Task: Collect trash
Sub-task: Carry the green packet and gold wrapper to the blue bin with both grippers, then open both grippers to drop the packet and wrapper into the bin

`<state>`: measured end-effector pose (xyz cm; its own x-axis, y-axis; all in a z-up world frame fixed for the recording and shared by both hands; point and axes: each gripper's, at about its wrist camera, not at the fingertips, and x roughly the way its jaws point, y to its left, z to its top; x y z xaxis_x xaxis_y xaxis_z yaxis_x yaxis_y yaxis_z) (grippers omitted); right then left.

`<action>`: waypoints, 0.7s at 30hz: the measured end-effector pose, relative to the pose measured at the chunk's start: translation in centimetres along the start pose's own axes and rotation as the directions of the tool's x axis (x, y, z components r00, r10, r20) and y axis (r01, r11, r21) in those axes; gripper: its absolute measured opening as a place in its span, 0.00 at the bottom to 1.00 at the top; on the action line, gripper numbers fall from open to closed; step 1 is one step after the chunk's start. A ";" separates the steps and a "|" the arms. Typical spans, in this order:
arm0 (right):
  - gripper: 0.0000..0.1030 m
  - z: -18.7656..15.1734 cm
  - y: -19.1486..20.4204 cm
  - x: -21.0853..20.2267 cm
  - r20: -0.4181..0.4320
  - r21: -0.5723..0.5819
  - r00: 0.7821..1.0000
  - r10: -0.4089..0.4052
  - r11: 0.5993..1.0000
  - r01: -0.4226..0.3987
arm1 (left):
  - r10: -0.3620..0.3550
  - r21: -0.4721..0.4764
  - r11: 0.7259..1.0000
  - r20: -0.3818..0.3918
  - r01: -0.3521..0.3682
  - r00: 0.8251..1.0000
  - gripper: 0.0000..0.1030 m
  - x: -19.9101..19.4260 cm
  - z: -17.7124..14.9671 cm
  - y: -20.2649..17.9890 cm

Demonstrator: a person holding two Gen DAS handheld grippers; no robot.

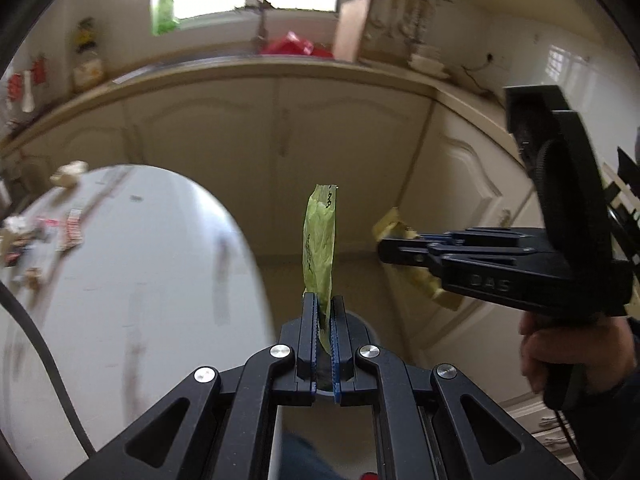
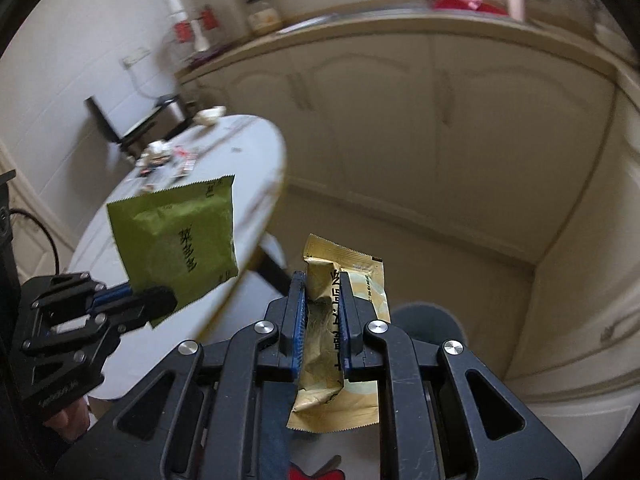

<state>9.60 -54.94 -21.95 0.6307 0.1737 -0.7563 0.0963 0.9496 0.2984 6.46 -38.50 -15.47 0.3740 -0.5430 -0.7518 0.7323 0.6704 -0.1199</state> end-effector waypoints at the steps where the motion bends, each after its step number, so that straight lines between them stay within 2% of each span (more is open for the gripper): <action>1: 0.13 -0.1 -0.9 0.3 -0.008 0.014 1.000 -0.005 1.000 0.006 | -0.018 0.004 1.000 -0.019 0.018 1.000 0.02 1.2 0.2 -0.4; 7: 0.13 -1.7 -7.1 4.6 -0.085 0.128 0.996 0.003 0.992 0.008 | -0.048 0.001 0.999 -0.116 0.049 0.992 0.02 7.9 1.2 -1.3; 12: 0.13 -2.7 -10.3 8.6 -0.136 0.196 0.990 0.024 0.981 0.003 | -0.048 0.012 0.999 -0.186 0.051 0.981 0.02 12.9 1.8 -1.4; 15: 0.14 -3.1 -11.8 10.7 -0.167 0.222 0.986 0.027 0.975 0.011 | -0.002 0.051 0.999 -0.197 0.013 0.980 0.05 15.5 2.6 -2.2; 18: 0.20 -3.5 -13.0 12.2 -0.190 0.247 0.982 0.025 0.969 0.023 | 0.001 0.067 0.998 -0.216 0.014 0.976 0.11 17.1 3.0 -2.5; 20: 0.25 -3.8 -13.9 12.6 -0.191 0.271 0.981 0.033 0.962 0.021 | -0.004 0.057 0.998 -0.228 0.017 0.974 0.25 17.9 3.3 -2.4; 21: 0.32 -3.9 -14.3 12.7 -0.191 0.276 0.981 0.027 0.961 0.027 | 0.004 0.059 0.998 -0.229 0.010 0.973 0.28 18.1 3.5 -2.4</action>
<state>13.22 -65.23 -38.12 0.4740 0.2462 -0.8454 0.3221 0.8451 0.4267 13.53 -51.71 -26.51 0.2368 -0.4101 -0.8808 0.7682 0.6341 -0.0887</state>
